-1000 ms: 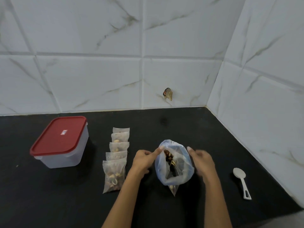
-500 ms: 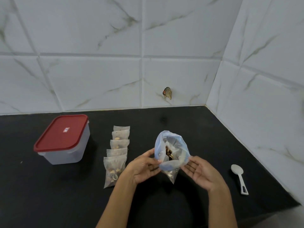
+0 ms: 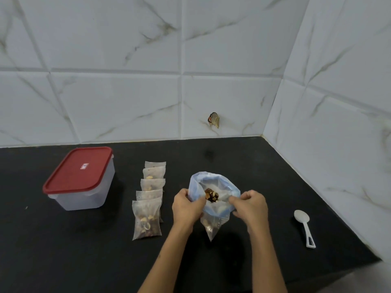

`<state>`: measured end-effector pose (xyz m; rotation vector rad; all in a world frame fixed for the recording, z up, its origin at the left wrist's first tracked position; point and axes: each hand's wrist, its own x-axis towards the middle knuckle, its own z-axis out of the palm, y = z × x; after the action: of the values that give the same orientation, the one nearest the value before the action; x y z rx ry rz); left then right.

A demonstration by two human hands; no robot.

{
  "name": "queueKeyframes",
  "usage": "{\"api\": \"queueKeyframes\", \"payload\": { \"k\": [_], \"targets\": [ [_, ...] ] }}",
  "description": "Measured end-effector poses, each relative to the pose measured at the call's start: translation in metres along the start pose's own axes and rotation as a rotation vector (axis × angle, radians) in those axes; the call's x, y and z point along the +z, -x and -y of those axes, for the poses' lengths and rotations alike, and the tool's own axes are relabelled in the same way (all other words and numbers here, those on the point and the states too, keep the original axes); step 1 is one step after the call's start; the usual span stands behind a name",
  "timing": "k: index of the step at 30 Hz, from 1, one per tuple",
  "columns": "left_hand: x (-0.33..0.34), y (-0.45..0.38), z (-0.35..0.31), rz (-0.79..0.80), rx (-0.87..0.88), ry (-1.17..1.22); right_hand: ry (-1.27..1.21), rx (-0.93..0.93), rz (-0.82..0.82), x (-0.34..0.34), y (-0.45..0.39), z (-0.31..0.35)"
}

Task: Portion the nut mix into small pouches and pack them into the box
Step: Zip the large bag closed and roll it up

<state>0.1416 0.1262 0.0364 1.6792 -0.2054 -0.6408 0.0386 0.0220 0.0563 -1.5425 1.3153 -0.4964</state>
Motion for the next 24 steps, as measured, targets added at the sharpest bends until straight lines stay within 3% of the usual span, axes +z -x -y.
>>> {"api": "queueKeyframes", "payload": {
  "k": [2, 7, 10, 13, 19, 24],
  "targets": [
    [-0.006, 0.000, -0.006, 0.109, -0.102, 0.088, -0.304, 0.145, 0.191, -0.009, -0.004, 0.001],
    [-0.015, 0.006, -0.020, 0.285, -0.279, 0.372, -0.629, 0.265, 0.399, -0.023, -0.001, -0.004],
    [-0.018, 0.006, -0.022, 0.378, -0.322, 0.498, -0.775, 0.351, 0.462, -0.027, -0.001, -0.009],
    [-0.020, 0.004, -0.020, 0.408, -0.295, 0.463, -0.840, 0.345, 0.441, -0.031, -0.001, -0.010],
    [-0.014, 0.005, -0.017, 0.273, -0.215, 0.298, -0.675, 0.272, 0.374, -0.032, 0.004, -0.008],
    [-0.005, 0.008, -0.009, 0.002, -0.034, -0.097, -0.179, 0.113, 0.022, -0.023, 0.008, -0.004]
  ]
}}
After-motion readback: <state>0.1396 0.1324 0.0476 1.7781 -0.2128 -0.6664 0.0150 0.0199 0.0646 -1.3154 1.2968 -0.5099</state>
